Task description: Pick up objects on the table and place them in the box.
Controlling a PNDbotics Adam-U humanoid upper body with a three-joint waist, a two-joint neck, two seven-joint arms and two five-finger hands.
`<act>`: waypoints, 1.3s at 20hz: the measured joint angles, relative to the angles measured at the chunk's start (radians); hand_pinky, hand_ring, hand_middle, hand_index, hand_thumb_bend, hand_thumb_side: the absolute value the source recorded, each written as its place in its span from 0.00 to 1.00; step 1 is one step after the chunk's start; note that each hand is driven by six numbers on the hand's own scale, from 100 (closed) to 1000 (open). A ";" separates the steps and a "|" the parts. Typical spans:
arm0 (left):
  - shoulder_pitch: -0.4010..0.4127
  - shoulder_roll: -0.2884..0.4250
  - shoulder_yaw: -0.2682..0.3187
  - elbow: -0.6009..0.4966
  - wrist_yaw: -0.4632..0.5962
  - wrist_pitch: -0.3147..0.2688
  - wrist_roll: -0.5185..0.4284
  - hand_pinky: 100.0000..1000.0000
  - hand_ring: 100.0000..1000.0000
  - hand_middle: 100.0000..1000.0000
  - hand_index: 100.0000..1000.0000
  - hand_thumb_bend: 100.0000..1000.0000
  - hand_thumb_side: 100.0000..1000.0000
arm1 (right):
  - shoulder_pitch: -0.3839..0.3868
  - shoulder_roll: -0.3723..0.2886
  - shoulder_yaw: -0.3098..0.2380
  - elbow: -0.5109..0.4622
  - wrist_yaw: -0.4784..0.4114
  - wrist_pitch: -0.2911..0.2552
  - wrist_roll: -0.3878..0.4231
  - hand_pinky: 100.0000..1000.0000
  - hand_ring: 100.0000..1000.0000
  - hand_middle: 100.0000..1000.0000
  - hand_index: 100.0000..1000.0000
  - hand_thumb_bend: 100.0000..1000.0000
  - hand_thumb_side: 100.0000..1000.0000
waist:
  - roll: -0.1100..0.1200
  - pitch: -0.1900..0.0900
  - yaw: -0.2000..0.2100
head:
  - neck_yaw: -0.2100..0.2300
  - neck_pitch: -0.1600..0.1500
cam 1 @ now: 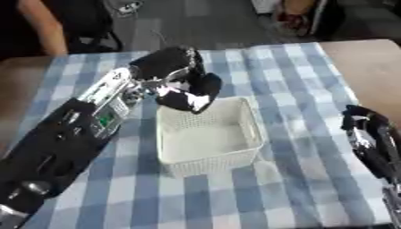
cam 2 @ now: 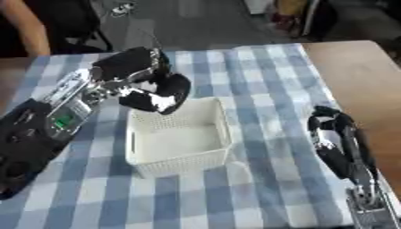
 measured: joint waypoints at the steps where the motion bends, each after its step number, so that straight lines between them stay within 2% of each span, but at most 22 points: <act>1: 0.003 -0.004 -0.001 0.014 -0.006 -0.010 -0.007 0.49 0.23 0.24 0.29 0.00 0.50 | 0.000 0.000 0.000 0.000 0.000 0.000 0.000 0.69 0.55 0.67 0.81 0.18 0.74 | 0.000 0.000 0.000 | 0.000 0.000; 11: 0.003 -0.015 -0.001 0.049 -0.016 -0.045 -0.033 0.50 0.24 0.25 0.30 0.00 0.49 | 0.000 0.000 0.000 0.000 0.000 0.002 0.003 0.69 0.55 0.67 0.81 0.18 0.74 | 0.000 0.000 0.000 | 0.000 0.000; 12: 0.004 -0.015 -0.001 0.050 -0.016 -0.045 -0.034 0.52 0.27 0.28 0.33 0.00 0.52 | 0.000 0.000 0.000 0.000 0.000 0.002 0.003 0.69 0.55 0.68 0.81 0.18 0.74 | 0.000 0.000 0.000 | 0.000 0.000; 13: 0.005 -0.015 -0.001 0.051 -0.016 -0.045 -0.037 0.55 0.34 0.35 0.39 0.00 0.61 | 0.000 0.000 0.000 0.000 0.000 0.002 0.003 0.69 0.55 0.68 0.81 0.18 0.74 | 0.000 0.000 0.000 | 0.000 0.000; 14: 0.006 -0.015 -0.001 0.052 -0.016 -0.046 -0.040 0.63 0.53 0.55 0.57 0.00 0.77 | 0.000 0.000 0.000 0.000 0.000 0.002 0.003 0.69 0.55 0.68 0.81 0.18 0.74 | 0.000 0.000 0.000 | 0.000 0.000; 15: 0.007 -0.015 -0.001 0.052 -0.019 -0.047 -0.047 0.63 0.53 0.55 0.57 0.00 0.77 | 0.000 0.000 0.000 0.000 0.000 0.002 0.003 0.69 0.55 0.68 0.81 0.18 0.74 | 0.000 0.000 0.000 | 0.000 0.000; 16: 0.007 -0.015 -0.001 0.051 -0.026 -0.049 -0.057 0.81 0.89 0.90 0.95 1.00 0.88 | 0.000 0.000 0.000 0.000 0.000 0.002 0.003 0.68 0.55 0.68 0.81 0.17 0.74 | 0.000 0.000 0.000 | 0.000 0.000; 17: 0.007 -0.014 -0.003 0.051 -0.042 -0.055 -0.076 0.76 0.82 0.84 0.89 0.90 0.86 | 0.000 0.000 0.000 0.000 0.000 0.002 0.003 0.69 0.55 0.68 0.81 0.18 0.74 | 0.000 0.000 0.000 | 0.000 0.000; 18: 0.007 -0.014 -0.005 0.049 -0.063 -0.061 -0.100 0.88 0.96 0.97 1.00 1.00 1.00 | 0.000 0.000 0.000 0.000 0.000 0.002 0.003 0.68 0.55 0.68 0.81 0.17 0.74 | 0.000 0.000 0.000 | 0.000 0.000; 22: 0.007 -0.014 -0.004 0.031 -0.150 -0.081 -0.180 0.90 0.97 0.98 1.00 1.00 1.00 | 0.000 0.000 0.000 0.000 0.000 0.002 0.003 0.68 0.55 0.68 0.81 0.17 0.73 | 0.000 0.000 0.000 | 0.000 0.000; 26: 0.007 -0.014 -0.001 0.020 -0.184 -0.091 -0.213 0.91 0.96 0.97 1.00 1.00 1.00 | 0.000 0.000 0.000 0.000 0.000 0.002 0.003 0.68 0.55 0.68 0.81 0.17 0.74 | 0.000 0.000 0.000 | 0.000 0.000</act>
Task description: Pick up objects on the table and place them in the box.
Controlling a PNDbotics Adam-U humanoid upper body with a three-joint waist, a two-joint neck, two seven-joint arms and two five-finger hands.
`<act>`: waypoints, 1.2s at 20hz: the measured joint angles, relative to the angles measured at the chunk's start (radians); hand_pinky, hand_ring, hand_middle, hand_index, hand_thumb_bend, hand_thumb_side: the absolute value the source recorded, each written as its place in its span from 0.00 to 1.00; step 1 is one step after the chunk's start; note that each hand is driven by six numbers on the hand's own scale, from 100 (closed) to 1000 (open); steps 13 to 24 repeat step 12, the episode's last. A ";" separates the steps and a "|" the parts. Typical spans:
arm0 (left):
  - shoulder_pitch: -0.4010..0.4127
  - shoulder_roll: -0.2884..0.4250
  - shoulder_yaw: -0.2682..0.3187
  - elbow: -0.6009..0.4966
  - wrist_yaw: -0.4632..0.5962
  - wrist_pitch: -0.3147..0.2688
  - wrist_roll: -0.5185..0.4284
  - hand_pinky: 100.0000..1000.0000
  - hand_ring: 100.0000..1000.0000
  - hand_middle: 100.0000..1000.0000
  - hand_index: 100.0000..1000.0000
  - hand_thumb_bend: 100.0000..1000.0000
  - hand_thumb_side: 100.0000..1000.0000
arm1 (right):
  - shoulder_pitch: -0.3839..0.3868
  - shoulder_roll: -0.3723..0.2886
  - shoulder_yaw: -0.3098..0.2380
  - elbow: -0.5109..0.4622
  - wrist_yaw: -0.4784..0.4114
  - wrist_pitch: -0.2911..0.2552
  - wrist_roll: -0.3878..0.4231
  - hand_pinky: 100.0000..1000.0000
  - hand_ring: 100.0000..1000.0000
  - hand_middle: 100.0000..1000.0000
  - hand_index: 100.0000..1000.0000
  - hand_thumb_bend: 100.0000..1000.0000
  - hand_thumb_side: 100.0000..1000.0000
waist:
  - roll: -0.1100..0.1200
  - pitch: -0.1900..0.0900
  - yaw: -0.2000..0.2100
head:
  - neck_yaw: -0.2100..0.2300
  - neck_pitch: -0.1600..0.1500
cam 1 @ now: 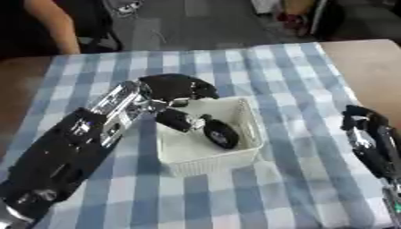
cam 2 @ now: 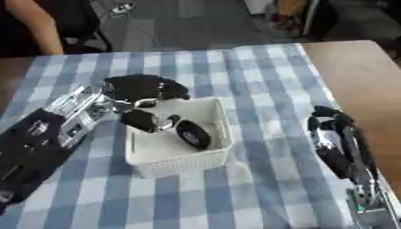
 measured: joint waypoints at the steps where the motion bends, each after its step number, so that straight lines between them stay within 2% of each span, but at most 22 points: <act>1: 0.000 0.000 0.000 0.000 -0.003 -0.001 -0.005 0.91 0.96 0.97 1.00 1.00 1.00 | 0.000 0.000 0.000 0.000 0.000 0.000 0.000 0.68 0.55 0.68 0.81 0.17 0.74 | 0.000 0.000 0.000 | 0.000 0.000; 24: 0.000 0.000 0.003 0.000 -0.007 -0.005 -0.017 0.91 0.96 0.97 1.00 1.00 1.00 | 0.000 0.000 0.000 0.000 0.000 0.000 0.000 0.68 0.55 0.68 0.81 0.17 0.73 | 0.000 0.000 0.000 | 0.000 0.000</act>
